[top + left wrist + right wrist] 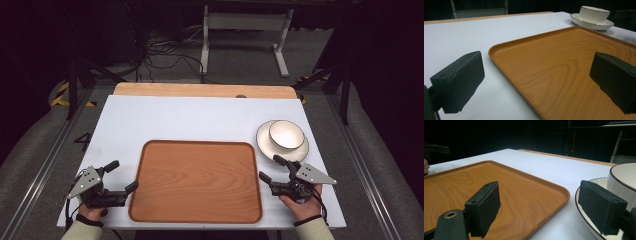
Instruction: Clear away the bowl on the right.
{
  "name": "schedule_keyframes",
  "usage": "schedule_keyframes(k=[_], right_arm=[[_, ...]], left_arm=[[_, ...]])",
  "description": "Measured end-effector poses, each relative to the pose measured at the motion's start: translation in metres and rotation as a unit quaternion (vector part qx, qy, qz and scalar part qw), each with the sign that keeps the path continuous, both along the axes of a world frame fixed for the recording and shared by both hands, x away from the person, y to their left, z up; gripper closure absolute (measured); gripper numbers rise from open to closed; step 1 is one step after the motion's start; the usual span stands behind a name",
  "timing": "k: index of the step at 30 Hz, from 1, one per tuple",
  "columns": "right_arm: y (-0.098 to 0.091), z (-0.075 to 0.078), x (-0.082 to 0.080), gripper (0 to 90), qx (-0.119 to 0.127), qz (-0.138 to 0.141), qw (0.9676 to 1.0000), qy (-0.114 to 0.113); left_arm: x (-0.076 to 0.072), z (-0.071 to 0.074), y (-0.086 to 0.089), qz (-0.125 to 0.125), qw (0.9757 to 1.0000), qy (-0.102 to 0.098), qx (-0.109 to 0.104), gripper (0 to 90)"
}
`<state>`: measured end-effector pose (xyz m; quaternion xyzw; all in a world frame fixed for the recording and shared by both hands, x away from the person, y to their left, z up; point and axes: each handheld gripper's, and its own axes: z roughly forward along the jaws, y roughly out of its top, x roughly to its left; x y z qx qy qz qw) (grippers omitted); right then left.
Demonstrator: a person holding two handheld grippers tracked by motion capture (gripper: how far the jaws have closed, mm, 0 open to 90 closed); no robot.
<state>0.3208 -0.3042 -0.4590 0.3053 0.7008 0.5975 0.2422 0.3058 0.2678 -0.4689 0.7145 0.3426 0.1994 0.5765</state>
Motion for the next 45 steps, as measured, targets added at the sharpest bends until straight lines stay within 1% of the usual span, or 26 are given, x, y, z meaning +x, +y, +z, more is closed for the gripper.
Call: schedule_keyframes(k=[12, 17, 20, 23, 27, 31, 34, 37, 38, 40, 42, 43, 44, 45], right_arm=[[0.000, 0.000, 0.001, 17.4, -0.002, 0.008, 1.0000, 0.001], [0.001, 0.000, 0.000, 17.2, -0.008, 0.015, 0.9999, -0.002], [0.001, 0.000, 0.001, 24.9, -0.005, 0.009, 0.9999, 0.003], [0.001, 0.001, 0.001, 27.3, -0.006, 0.012, 0.9999, 0.003], [0.004, 0.003, 0.003, 31.0, -0.014, 0.003, 0.9999, 0.010], [0.004, 0.015, 0.004, 31.0, 0.000, 0.001, 1.0000, -0.004], [0.005, 0.024, 0.004, 30.4, 0.007, 0.002, 0.9999, -0.008], [0.007, 0.032, 0.004, 29.2, 0.007, 0.007, 0.9999, -0.007], [0.007, 0.032, 0.004, 29.2, 0.007, 0.007, 0.9999, -0.007], [0.009, 0.038, 0.004, 29.2, 0.000, 0.006, 1.0000, -0.004], [0.009, 0.042, 0.004, 28.7, -0.010, -0.001, 0.9999, -0.004], [0.010, 0.048, 0.005, 28.1, -0.011, -0.002, 0.9999, -0.005], [0.010, 0.048, 0.005, 28.1, -0.011, -0.002, 0.9999, -0.005], [0.011, 0.055, 0.005, 28.1, -0.008, 0.001, 0.9999, -0.008]], left_arm=[[0.000, 0.000, 0.000, 0.002, 1.0000, 0.000, -0.001, 0.3], [0.000, 0.000, -0.001, 0.001, 1.0000, 0.000, -0.001, 0.3], [0.000, 0.000, -0.001, 0.001, 1.0000, -0.001, 0.000, 0.3], [0.000, 0.000, -0.001, 0.002, 1.0000, -0.001, 0.000, 0.3], [0.000, 0.000, -0.001, 0.003, 1.0000, 0.000, 0.000, 0.3], [0.000, 0.000, -0.001, 0.003, 1.0000, 0.000, 0.002, 0.3], [0.000, 0.000, -0.001, 0.003, 1.0000, 0.001, 0.002, 0.3], [0.000, 0.000, -0.001, 0.004, 1.0000, 0.000, 0.001, 0.3], [0.000, 0.000, -0.001, 0.003, 1.0000, 0.000, 0.001, 0.3], [0.000, 0.000, -0.001, 0.003, 1.0000, 0.001, 0.002, 0.3], [0.000, 0.000, -0.001, 0.004, 1.0000, 0.000, 0.001, 0.3], [0.000, 0.000, -0.001, 0.004, 1.0000, 0.000, 0.002, 0.3], [0.001, 0.000, -0.001, 0.004, 1.0000, 0.000, 0.002, 0.3], [0.000, 0.000, -0.001, 0.004, 1.0000, 0.000, 0.003, 0.3]])
